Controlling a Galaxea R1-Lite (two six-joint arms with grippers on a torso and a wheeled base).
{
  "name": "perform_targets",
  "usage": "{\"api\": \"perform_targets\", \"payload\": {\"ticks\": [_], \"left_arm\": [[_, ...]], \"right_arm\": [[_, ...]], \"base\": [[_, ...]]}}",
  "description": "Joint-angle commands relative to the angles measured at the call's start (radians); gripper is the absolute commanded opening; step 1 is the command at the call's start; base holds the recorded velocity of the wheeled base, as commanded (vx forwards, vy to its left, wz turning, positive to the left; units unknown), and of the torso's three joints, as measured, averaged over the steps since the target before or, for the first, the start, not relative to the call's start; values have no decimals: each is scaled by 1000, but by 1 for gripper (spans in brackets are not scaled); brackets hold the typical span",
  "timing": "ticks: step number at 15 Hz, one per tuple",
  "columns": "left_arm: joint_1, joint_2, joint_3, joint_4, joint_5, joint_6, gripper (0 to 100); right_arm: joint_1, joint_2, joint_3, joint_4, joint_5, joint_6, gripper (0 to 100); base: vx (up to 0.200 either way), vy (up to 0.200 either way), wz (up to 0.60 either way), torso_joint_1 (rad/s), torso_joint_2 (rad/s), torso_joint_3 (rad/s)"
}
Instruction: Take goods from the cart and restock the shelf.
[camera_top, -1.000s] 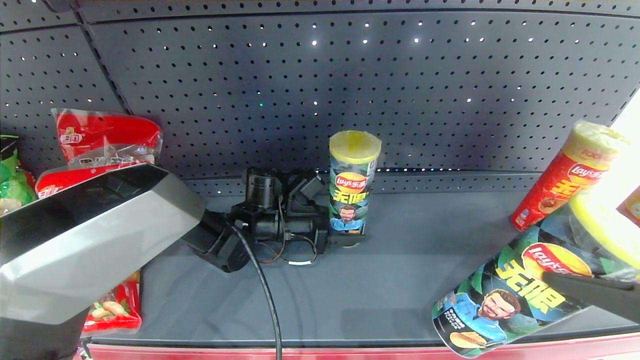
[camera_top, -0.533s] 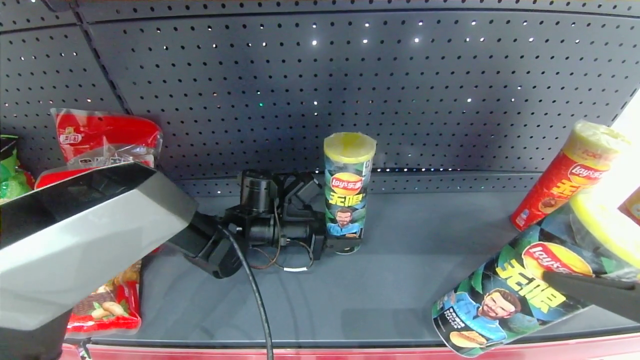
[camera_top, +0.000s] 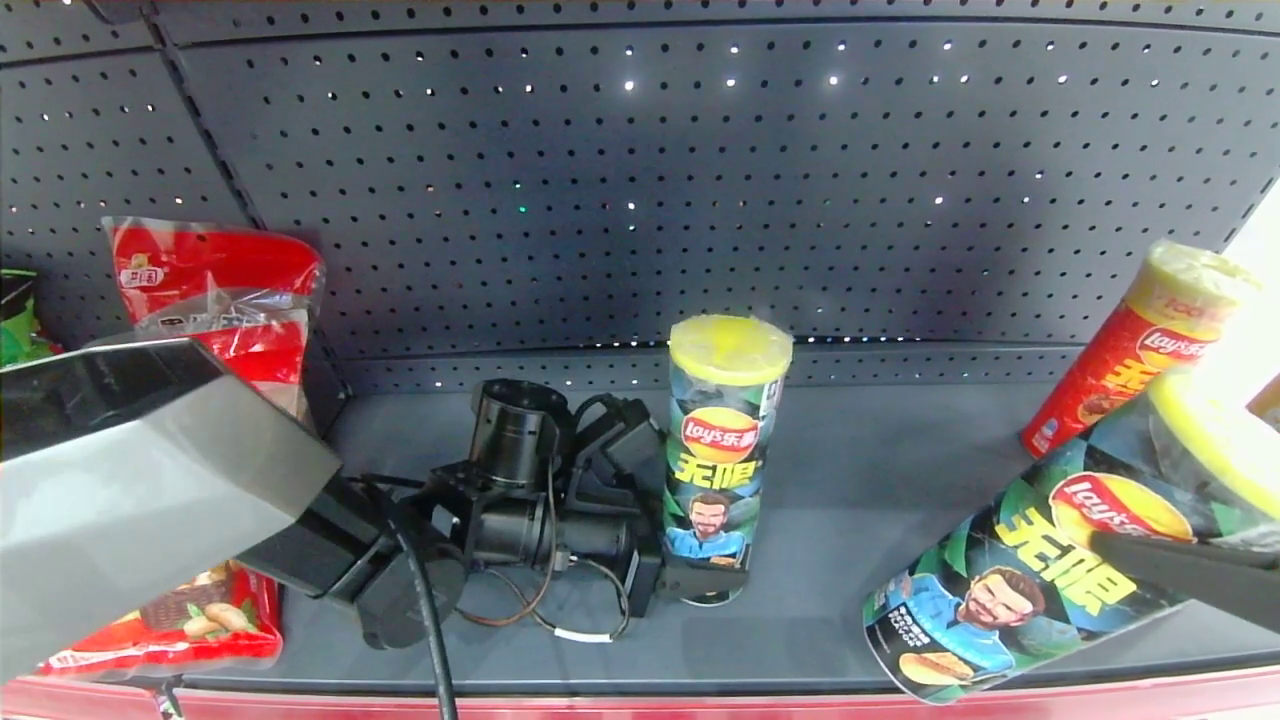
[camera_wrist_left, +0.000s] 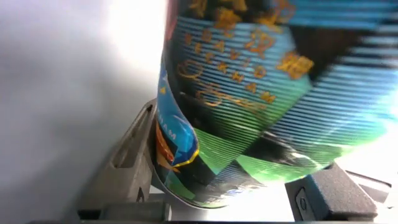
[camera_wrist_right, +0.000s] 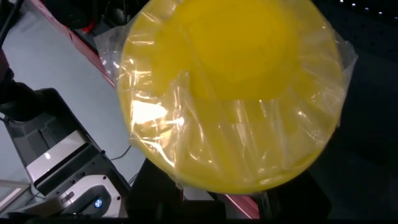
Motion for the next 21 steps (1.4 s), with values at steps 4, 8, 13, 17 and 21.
{"api": "perform_targets", "payload": {"ticks": [4,8,13,17,21], "left_arm": [[-14,-90,135,-7,0,-8,0],[-70,-102,186,-16,8,-28,0],[-73,-99,195,-15,34,-35,0],[-73,-81,200,-15,66,-35,100],[-67,-69,201,-13,63,-35,100]], "right_arm": [[2,5,1,-12,2,0,0],[2,5,-13,-17,1,0,0],[2,2,-13,-17,1,0,0],[2,2,-15,-16,1,0,0],[2,2,-18,-16,1,0,0]], "base": [[0,0,0,0,0,0],[0,0,0,0,0,0],[0,0,0,0,0,0],[0,0,0,0,0,0],[0,0,0,0,0,0]]}}
